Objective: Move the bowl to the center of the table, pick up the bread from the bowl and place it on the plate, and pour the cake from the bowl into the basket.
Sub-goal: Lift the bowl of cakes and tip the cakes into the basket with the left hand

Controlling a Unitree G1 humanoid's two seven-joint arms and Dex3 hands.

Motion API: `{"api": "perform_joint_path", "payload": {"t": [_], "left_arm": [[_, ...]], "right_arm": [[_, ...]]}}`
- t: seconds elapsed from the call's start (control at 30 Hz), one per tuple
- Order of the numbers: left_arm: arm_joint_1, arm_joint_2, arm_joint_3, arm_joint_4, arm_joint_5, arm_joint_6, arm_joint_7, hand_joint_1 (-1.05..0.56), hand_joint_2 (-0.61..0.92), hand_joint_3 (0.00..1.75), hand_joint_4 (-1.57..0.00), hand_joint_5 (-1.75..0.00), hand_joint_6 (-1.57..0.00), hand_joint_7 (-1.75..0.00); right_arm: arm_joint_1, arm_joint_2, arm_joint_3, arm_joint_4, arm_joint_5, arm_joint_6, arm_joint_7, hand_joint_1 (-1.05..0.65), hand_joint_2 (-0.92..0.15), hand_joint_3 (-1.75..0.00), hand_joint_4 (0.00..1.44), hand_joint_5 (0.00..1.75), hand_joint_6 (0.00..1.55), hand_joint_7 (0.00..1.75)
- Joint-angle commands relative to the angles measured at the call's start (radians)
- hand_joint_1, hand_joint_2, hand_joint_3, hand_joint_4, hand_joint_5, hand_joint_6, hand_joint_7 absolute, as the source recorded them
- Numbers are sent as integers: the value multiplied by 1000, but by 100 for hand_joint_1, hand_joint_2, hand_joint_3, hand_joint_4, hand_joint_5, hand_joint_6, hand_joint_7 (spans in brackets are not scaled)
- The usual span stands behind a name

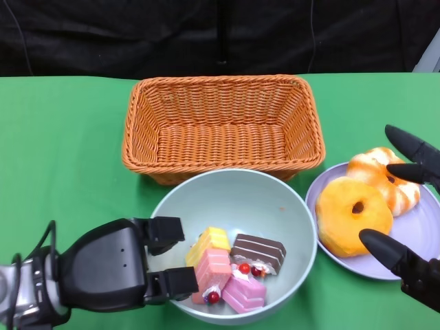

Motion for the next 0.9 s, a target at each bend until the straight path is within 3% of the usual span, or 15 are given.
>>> {"api": "perform_joint_path", "payload": {"t": [0.03,0.1,0.17,0.3,0.4,0.53,0.57,0.6,0.67,0.77,0.83,0.9], "left_arm": [[22,26,46,-43,-36,-12,-35,-30,90,3,-95,-175,-78,-161],[47,52,83,-76,-60,-25,-48,-30,90,3,-94,-175,-78,-160],[78,83,129,-117,-91,-41,-64,-29,92,4,-93,-175,-76,-162],[111,87,190,-153,-116,-53,-76,-29,92,4,-93,-175,-76,-163],[137,87,258,-183,-153,-56,-72,-25,92,10,-97,-175,-72,-173],[153,75,315,-199,-216,-88,-126,-21,84,9,-100,-175,-70,-175],[157,62,332,-202,-254,-98,-147,-19,80,19,-101,-175,-71,-175],[161,51,347,-205,-281,-108,-164,-18,53,74,-102,-175,-73,-175],[160,29,378,-207,-350,-132,-212,-16,23,136,-104,-175,-75,-175],[158,4,414,-203,-409,-162,-272,-16,13,157,-104,-175,-75,-175],[153,-20,435,-185,-471,-194,-314,-16,13,160,-104,-175,-75,-175],[147,-48,455,-165,-545,-224,-361,-16,16,164,-104,-175,-78,-175]], "right_arm": [[10,4,-7,8,14,-26,-15,-40,-90,-34,0,107,0,62],[10,-3,-6,9,8,-28,-6,-40,-89,-34,0,107,0,62],[10,-12,-4,9,0,-27,5,-38,-87,-37,0,113,0,76],[15,-20,4,14,-7,-16,22,-38,-86,-39,0,115,0,80],[22,-27,24,28,-16,12,50,-30,-80,-45,11,125,11,93],[16,-25,39,59,-23,10,50,-24,-72,-58,22,130,24,95],[18,-22,53,72,-16,15,55,-23,-71,-60,24,131,27,96],[19,-20,63,82,-10,18,59,-20,-70,-63,26,135,32,98],[21,-13,88,115,4,12,59,-13,-62,-77,31,142,40,105],[21,-11,103,143,26,-5,55,-5,-52,-95,38,147,47,112],[22,-5,113,160,44,-23,47,-3,-49,-101,41,148,49,113],[22,5,122,184,58,-57,30,4,-37,-124,53,151,58,119]]}}
